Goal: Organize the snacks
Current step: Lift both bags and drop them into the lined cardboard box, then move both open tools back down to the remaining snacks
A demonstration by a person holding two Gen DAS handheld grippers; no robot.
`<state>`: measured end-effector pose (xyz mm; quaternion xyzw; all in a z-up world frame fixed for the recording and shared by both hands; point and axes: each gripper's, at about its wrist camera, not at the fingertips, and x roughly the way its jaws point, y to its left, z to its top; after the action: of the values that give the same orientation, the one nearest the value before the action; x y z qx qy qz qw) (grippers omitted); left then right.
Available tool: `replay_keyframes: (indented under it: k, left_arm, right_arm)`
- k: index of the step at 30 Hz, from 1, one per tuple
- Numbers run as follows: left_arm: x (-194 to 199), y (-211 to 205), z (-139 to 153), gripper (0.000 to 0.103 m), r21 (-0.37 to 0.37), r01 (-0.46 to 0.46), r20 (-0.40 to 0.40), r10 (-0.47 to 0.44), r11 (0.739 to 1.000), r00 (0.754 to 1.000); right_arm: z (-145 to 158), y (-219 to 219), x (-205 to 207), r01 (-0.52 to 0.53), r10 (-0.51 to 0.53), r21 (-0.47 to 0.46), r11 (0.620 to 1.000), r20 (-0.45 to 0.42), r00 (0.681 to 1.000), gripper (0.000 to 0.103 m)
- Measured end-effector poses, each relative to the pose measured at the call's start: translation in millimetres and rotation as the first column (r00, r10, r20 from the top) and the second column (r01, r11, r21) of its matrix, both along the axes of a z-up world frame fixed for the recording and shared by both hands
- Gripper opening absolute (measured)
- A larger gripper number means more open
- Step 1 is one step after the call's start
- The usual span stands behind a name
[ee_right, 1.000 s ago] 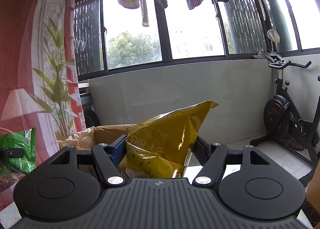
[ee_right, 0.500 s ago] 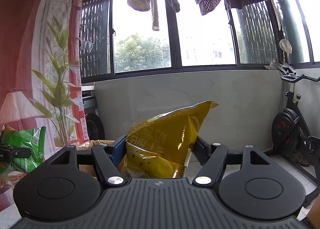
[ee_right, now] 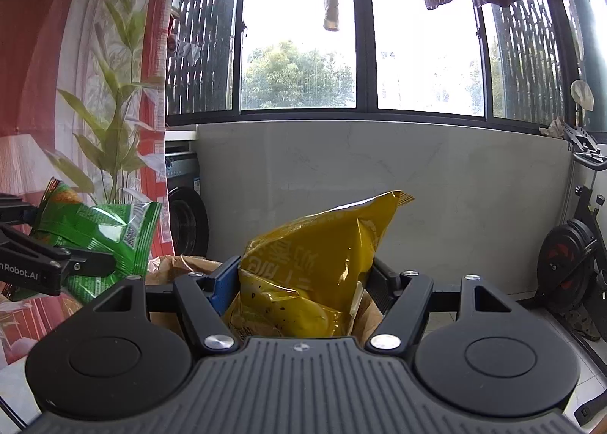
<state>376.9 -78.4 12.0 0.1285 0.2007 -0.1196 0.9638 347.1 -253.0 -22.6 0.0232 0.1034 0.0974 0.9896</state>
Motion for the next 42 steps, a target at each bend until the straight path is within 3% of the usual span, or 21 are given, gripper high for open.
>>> replay_keyframes:
  k: [6,16,20,29,37,42]
  left_arm:
    - [34.5,-6.9,-15.6,0.091,-0.003,0.021,-0.095,-0.021,1.0,0.995]
    - [56.6,-0.2,-35.9,0.094,-0.027,0.015,-0.192,-0.02,1.0,0.981]
    - [53.9,10.1,-32.4,0.094,-0.064,0.004,-0.183,-0.015,0.998,0.983]
    - [22.6,25.2,-15.7,0.094,-0.126,0.01,-0.148,-0.029,0.992,0.989]
    - [-26.9,66.9,-1.5,0.094,-0.207,-0.023,-0.126,-0.004,0.978,0.992]
    - [-65.2,105.8,-8.8,0.094,-0.264,-0.068,-0.093,0.045,0.962,0.995]
  right_arm:
    - [-15.6,8.8,28.4,-0.011,0.008,-0.039,0.999,-0.082,0.997,0.07]
    - [-29.4,2.8,48.7,-0.007,0.012,0.022,1.0,-0.234,0.972,0.078]
    - [-29.6,-1.5,42.9,0.022,-0.012,0.039,0.999,-0.23,0.973,0.084]
    - [-19.6,-13.5,14.7,0.034,-0.011,0.104,0.994,-0.213,0.977,0.084]
    - [-9.0,-25.5,-43.0,-0.01,0.034,0.206,0.978,-0.113,0.993,0.1]
    - [-13.0,-26.3,-72.3,0.026,-0.006,0.197,0.98,-0.103,0.995,0.103]
